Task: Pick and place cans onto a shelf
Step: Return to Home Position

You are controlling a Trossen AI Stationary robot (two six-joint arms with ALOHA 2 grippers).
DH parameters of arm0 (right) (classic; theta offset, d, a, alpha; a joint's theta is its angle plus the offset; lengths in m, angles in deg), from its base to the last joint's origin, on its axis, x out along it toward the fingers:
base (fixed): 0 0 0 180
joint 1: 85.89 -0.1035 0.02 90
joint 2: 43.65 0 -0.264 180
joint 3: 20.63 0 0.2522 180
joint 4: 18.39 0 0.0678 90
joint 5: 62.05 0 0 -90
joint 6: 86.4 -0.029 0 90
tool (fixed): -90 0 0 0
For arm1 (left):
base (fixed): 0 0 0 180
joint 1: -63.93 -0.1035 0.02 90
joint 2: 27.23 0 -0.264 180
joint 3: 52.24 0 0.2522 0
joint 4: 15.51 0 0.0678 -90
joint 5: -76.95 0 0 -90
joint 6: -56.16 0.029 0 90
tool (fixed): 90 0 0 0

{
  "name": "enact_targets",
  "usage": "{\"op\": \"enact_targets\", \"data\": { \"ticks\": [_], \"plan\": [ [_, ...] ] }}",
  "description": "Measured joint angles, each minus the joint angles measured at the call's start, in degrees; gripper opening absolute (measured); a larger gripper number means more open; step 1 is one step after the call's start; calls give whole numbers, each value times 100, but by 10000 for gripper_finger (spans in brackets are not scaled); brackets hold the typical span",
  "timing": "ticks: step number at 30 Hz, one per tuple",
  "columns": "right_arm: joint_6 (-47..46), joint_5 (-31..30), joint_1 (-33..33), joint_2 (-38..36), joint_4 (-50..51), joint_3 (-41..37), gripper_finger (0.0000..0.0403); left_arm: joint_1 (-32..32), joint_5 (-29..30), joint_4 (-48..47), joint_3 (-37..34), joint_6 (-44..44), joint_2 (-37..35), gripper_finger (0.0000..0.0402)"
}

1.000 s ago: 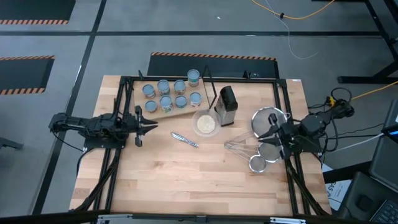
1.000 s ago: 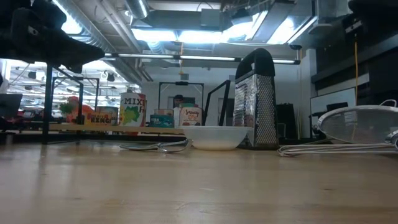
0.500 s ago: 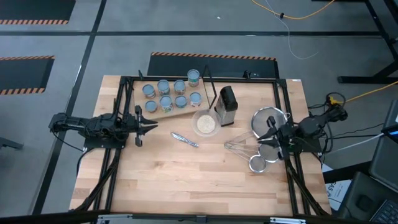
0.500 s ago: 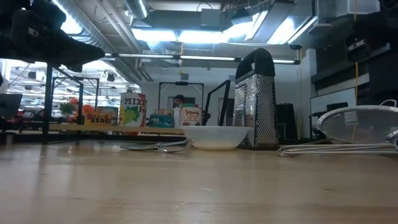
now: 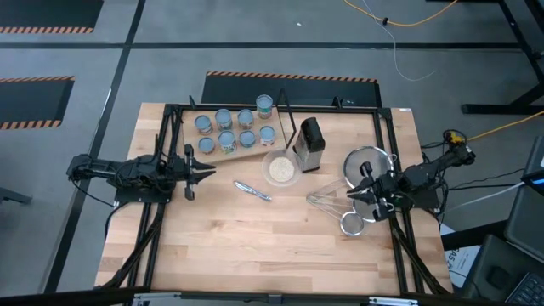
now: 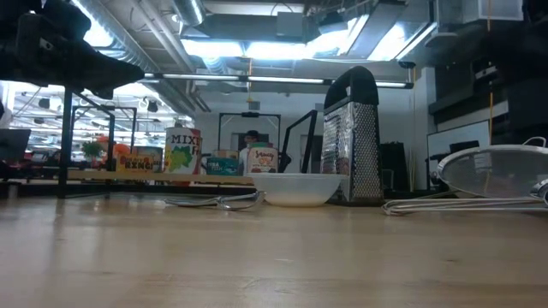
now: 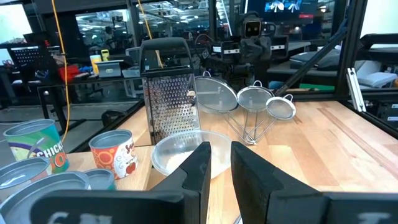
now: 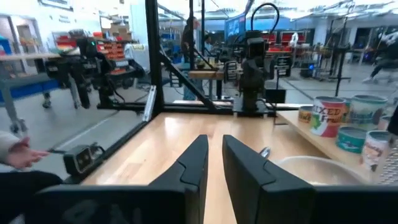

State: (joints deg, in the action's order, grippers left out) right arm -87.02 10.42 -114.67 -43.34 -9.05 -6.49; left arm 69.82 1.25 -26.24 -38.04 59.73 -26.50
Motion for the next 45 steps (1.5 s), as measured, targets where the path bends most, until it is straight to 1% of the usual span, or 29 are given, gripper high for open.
{"op": "enact_targets", "data": {
  "ticks": [4,7,9,14,21,25,30,45],
  "plan": [
    [133,-208,117,8,10,0,55,0,2,0,0,0,0,55],
    [357,-252,278,17,4,0,55,0,0,0,0,0,0,55],
    [542,-266,407,17,7,0,55,0,0,0,0,0,0,55],
    [715,-530,811,17,0,1,55,0,0,0,0,0,0,55],
    [698,-488,1288,24,-4,2,55,0,0,0,0,0,0,55],
    [669,-446,1346,31,-4,2,55,0,-1,0,0,0,0,55],
    [609,-223,1349,31,-2,2,55,0,-2,0,0,0,0,55],
    [514,-213,1349,33,7,4,55,0,-2,0,0,0,0,55]
  ]
}}
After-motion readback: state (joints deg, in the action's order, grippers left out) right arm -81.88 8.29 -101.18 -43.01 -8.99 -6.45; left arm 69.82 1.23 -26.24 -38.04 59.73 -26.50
